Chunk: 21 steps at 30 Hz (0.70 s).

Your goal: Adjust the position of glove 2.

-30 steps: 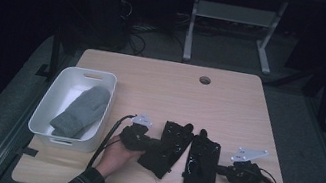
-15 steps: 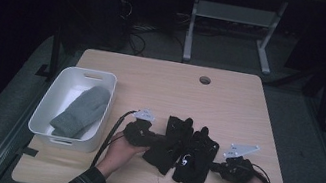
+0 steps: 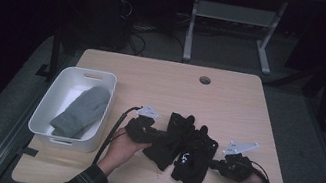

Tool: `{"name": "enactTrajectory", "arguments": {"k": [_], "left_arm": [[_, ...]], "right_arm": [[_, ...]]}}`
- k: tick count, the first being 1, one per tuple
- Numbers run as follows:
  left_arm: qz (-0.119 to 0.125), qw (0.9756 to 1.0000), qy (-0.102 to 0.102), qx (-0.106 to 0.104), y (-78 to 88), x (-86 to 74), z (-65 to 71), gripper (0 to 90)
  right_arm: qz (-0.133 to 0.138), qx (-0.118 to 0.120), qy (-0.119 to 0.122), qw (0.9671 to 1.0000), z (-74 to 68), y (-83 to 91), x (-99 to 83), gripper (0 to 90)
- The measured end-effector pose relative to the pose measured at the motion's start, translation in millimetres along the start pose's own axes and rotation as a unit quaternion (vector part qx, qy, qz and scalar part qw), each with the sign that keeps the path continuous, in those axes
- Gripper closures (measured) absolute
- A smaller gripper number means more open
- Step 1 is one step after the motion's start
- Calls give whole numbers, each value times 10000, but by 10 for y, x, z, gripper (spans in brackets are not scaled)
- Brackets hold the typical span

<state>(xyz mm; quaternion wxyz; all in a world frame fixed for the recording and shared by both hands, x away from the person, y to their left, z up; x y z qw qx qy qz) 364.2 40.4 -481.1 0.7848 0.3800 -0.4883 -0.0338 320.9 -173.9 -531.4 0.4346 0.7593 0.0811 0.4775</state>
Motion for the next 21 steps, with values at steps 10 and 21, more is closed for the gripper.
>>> {"name": "enactTrajectory", "arguments": {"k": [10,21], "left_arm": [[-104,9999,-36,-18,-79,-13,19,853],[-113,9996,-104,-252,-89,50,168,849]], "right_arm": [[13,-5,-20,10000,-8,-7,11,900],[32,21,12,10000,-6,-17,22,900]]}}
Point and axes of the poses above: each handheld gripper's, and its own axes: y roughly backward along the jaws, x roughly out of its top, z roughly to its right, the point moved 9 cm from there along -y, roughly forward along the jaws, and after that the axes turned 2 degrees about x, right-handed, at the moved point
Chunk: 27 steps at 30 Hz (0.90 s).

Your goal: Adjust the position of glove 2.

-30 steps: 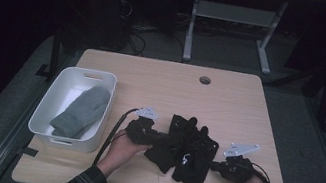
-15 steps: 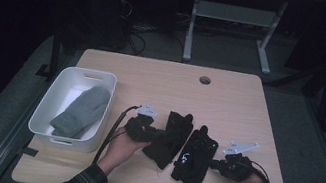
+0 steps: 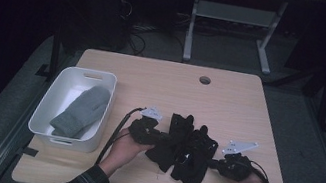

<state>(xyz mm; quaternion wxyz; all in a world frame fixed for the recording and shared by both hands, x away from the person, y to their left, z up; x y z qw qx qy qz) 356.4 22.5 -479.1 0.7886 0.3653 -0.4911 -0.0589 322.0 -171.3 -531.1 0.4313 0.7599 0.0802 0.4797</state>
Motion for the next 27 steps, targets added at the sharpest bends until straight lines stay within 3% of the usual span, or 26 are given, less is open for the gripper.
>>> {"name": "enactTrajectory", "arguments": {"k": [4,15,22,27], "left_arm": [[-3,10000,-48,-87,-18,46,56,848],[87,9994,-111,-318,-109,172,199,839],[101,9988,-209,-430,-234,248,346,828],[165,9981,-200,-565,-313,298,436,768]], "right_arm": [[38,54,-63,10000,-19,-9,19,900],[49,154,76,9998,-67,-142,162,900],[73,141,37,9999,-49,-104,142,900],[85,79,-35,9999,5,-59,112,900]]}}
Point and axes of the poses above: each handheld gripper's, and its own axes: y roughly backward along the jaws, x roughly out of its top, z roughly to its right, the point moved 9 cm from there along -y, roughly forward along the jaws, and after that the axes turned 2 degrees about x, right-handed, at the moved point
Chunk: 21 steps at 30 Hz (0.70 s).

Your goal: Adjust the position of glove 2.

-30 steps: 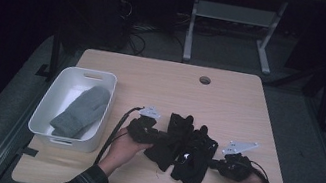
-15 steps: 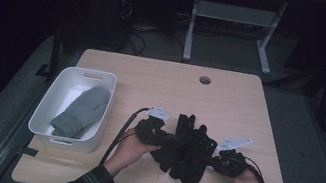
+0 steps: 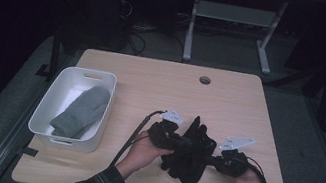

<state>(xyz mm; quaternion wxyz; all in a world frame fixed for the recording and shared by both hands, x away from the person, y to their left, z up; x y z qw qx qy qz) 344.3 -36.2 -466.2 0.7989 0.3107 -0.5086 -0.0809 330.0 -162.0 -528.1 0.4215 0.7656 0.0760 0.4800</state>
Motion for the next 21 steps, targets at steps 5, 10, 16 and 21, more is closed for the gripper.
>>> {"name": "enactTrajectory", "arguments": {"k": [5,10,16,21], "left_arm": [[43,9999,-47,-145,-60,47,73,740],[124,9995,-162,-225,-43,119,115,773],[-84,9990,-348,-285,-78,37,147,892],[-214,9984,-385,-363,-233,-21,212,892]], "right_arm": [[44,-103,-75,9999,64,71,-29,900],[135,-253,-183,9994,183,172,-83,900],[225,-525,-323,9978,315,283,-162,782],[416,-992,-447,9932,494,363,-202,463]]}}
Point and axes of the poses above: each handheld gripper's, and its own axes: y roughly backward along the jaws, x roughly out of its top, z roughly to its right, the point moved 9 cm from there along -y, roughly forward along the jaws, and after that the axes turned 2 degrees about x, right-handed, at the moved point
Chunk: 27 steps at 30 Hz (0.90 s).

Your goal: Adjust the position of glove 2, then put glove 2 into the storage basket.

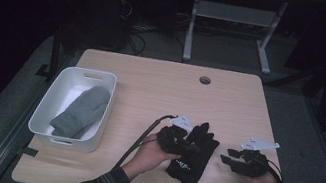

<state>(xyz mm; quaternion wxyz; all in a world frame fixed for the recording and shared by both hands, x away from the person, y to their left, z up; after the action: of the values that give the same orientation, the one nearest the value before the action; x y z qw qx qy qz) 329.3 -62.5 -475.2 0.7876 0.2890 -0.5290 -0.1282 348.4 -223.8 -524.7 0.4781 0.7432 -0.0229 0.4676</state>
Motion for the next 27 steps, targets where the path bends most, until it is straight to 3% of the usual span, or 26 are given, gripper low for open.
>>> {"name": "enactTrajectory", "arguments": {"k": [3,7,13,20,27], "left_arm": [[-140,9998,-93,-77,-141,-30,50,892],[-296,9993,-160,-177,-306,-60,128,892],[-751,9969,-201,-103,-481,-223,102,892],[-999,9945,-319,-41,-343,-322,50,892],[-1068,9940,-217,77,-77,-485,-67,892]], "right_arm": [[4,-143,-113,9998,59,-14,-20,378],[-66,-232,-128,9996,95,-46,-47,333],[-98,-291,-139,9994,120,-69,-75,295],[-175,-368,-80,9991,144,-100,-105,246],[-162,-394,-94,9990,140,-116,-104,205]]}}
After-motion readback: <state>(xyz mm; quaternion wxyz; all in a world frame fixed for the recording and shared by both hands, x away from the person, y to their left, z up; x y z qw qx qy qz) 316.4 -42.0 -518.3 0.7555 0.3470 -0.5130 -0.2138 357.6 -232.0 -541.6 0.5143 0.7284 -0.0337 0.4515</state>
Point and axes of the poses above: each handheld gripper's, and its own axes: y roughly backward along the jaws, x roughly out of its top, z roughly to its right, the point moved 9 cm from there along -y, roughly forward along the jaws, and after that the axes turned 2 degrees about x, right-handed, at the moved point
